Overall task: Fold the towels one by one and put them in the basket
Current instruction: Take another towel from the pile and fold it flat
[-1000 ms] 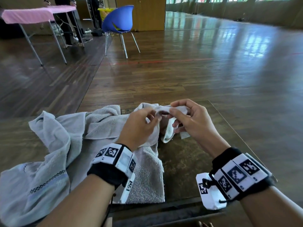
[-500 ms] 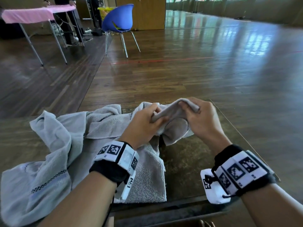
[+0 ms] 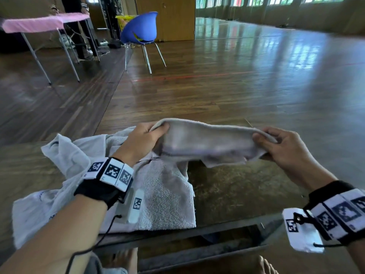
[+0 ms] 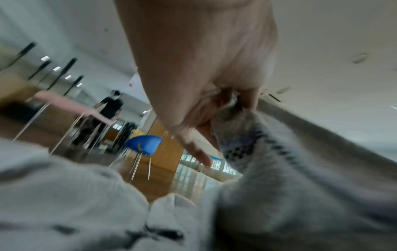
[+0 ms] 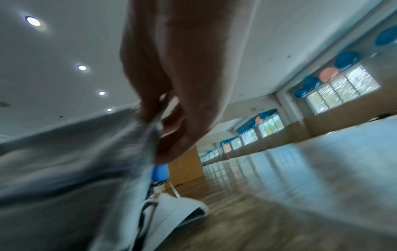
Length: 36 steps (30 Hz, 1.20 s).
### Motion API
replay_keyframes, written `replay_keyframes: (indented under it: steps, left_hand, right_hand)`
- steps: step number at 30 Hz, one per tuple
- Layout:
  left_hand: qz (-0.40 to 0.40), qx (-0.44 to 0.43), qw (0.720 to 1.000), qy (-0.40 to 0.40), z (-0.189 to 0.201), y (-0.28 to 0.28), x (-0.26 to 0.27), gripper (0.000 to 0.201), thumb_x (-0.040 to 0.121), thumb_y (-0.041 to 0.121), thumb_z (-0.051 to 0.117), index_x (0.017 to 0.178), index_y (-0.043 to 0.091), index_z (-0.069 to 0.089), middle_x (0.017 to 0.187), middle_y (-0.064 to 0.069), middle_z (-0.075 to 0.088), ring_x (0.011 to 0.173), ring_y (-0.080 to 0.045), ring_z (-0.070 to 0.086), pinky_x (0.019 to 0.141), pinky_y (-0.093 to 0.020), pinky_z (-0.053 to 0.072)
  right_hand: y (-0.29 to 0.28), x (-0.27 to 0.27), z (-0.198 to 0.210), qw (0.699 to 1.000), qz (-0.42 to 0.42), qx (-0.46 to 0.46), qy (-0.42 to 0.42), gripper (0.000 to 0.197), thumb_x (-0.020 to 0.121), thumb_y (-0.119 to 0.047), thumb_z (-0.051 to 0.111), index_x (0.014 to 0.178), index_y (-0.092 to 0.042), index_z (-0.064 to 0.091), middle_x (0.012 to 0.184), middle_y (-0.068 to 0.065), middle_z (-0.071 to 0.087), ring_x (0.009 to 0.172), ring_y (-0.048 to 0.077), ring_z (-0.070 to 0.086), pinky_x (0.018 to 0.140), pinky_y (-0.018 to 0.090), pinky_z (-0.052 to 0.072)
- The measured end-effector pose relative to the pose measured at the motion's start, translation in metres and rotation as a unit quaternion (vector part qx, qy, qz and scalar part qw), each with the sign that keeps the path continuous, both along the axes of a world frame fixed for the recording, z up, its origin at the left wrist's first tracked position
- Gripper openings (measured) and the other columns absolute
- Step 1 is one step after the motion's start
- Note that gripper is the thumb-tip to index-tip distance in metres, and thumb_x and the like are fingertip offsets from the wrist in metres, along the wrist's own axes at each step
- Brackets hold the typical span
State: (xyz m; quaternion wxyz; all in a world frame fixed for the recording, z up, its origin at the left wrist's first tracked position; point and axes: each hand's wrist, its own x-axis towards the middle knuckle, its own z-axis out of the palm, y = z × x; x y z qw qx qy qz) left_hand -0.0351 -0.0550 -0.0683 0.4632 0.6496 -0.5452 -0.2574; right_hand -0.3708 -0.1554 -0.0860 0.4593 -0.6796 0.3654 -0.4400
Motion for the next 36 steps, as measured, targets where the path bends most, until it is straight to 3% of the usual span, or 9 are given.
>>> replay_keyframes:
  steps: [4,7,9,14,18,22,26,31,36]
  left_hand:
    - [-0.147,0.179,0.973,0.012,0.002,0.018,-0.008,0.04,0.087,0.042,0.07,0.073,0.005,0.069,0.07,-0.018,0.064,0.069,-0.02,0.06,0.066,-0.026,0.045]
    - [-0.15,0.197,0.968,-0.038,-0.007,0.019,-0.02,0.039,0.088,0.039,0.072,0.061,0.013,0.059,0.056,-0.004,0.046,0.057,-0.019,0.045,0.057,-0.026,0.035]
    - [-0.116,0.198,0.97,-0.075,-0.018,0.008,-0.028,0.041,0.089,0.039,0.07,0.091,-0.002,0.069,0.059,0.001,0.049,0.061,-0.016,0.046,0.063,-0.03,0.037]
    - [-0.107,0.204,0.959,-0.162,-0.043,-0.035,-0.06,0.017,0.089,0.045,0.068,0.097,0.029,0.067,0.097,-0.002,0.07,0.089,-0.016,0.066,0.085,-0.032,0.052]
    - [-0.115,0.215,0.934,-0.262,-0.055,-0.073,-0.08,0.035,0.092,0.045,0.061,0.072,0.016,0.056,0.073,0.0,0.058,0.074,-0.018,0.057,0.059,-0.025,0.041]
    - [-0.169,0.169,0.918,-0.317,-0.042,-0.096,-0.084,0.051,0.095,0.035,0.058,0.053,0.009,0.042,0.053,-0.004,0.045,0.048,-0.014,0.044,0.041,-0.02,0.03]
    - [-0.075,0.083,0.95,-0.292,0.012,-0.131,-0.063,0.051,0.094,0.034,0.061,0.051,0.01,0.045,0.049,0.0,0.043,0.042,-0.011,0.038,0.041,-0.026,0.027]
    - [0.079,-0.034,0.961,-0.264,0.081,-0.164,-0.039,0.035,0.096,0.019,0.057,0.062,0.01,0.059,0.07,-0.015,0.06,0.064,-0.027,0.055,0.057,-0.033,0.03]
    - [0.139,-0.065,0.965,-0.213,0.107,-0.157,-0.01,0.033,0.098,0.03,0.055,0.069,0.015,0.058,0.072,-0.012,0.058,0.07,-0.028,0.058,0.065,-0.037,0.044]
  right_hand:
    - [0.008,-0.045,0.009,0.97,0.139,0.109,0.169,0.027,0.082,-0.039,0.075,0.099,-0.019,0.079,0.091,0.012,0.077,0.075,0.023,0.072,0.061,0.031,0.059]
    - [0.011,-0.052,0.004,0.935,0.17,0.106,0.293,0.018,0.09,-0.035,0.071,0.085,-0.02,0.078,0.073,-0.002,0.072,0.062,0.012,0.066,0.054,0.023,0.052]
    - [0.005,-0.043,-0.003,0.934,0.154,0.049,0.32,0.027,0.092,-0.031,0.071,0.075,-0.009,0.07,0.065,-0.008,0.059,0.06,0.007,0.054,0.056,0.024,0.046]
    - [-0.022,0.01,-0.018,0.932,0.107,-0.077,0.337,0.014,0.088,-0.026,0.078,0.076,-0.033,0.075,0.083,-0.017,0.069,0.086,0.01,0.063,0.081,0.027,0.049]
    - [-0.044,0.051,-0.041,0.902,0.089,-0.104,0.41,0.012,0.087,-0.033,0.078,0.094,-0.024,0.083,0.107,-0.001,0.063,0.103,0.015,0.059,0.097,0.029,0.045]
    - [-0.069,0.073,-0.043,0.84,0.083,-0.107,0.525,0.017,0.084,-0.02,0.069,0.071,-0.011,0.075,0.07,0.006,0.068,0.074,0.021,0.063,0.066,0.029,0.047]
    - [-0.115,0.089,0.012,0.879,-0.018,-0.153,0.45,0.039,0.085,-0.017,0.069,0.049,-0.015,0.052,0.052,-0.003,0.047,0.057,0.019,0.049,0.061,0.027,0.034]
    - [-0.15,0.09,0.085,0.918,-0.129,-0.264,0.267,0.021,0.093,-0.038,0.07,0.101,-0.021,0.08,0.098,-0.001,0.061,0.102,0.024,0.057,0.087,0.028,0.04]
    - [-0.172,0.057,0.107,0.931,-0.216,-0.232,0.18,0.029,0.09,-0.037,0.074,0.11,-0.017,0.079,0.068,-0.026,0.061,0.08,0.007,0.062,0.093,0.034,0.052]
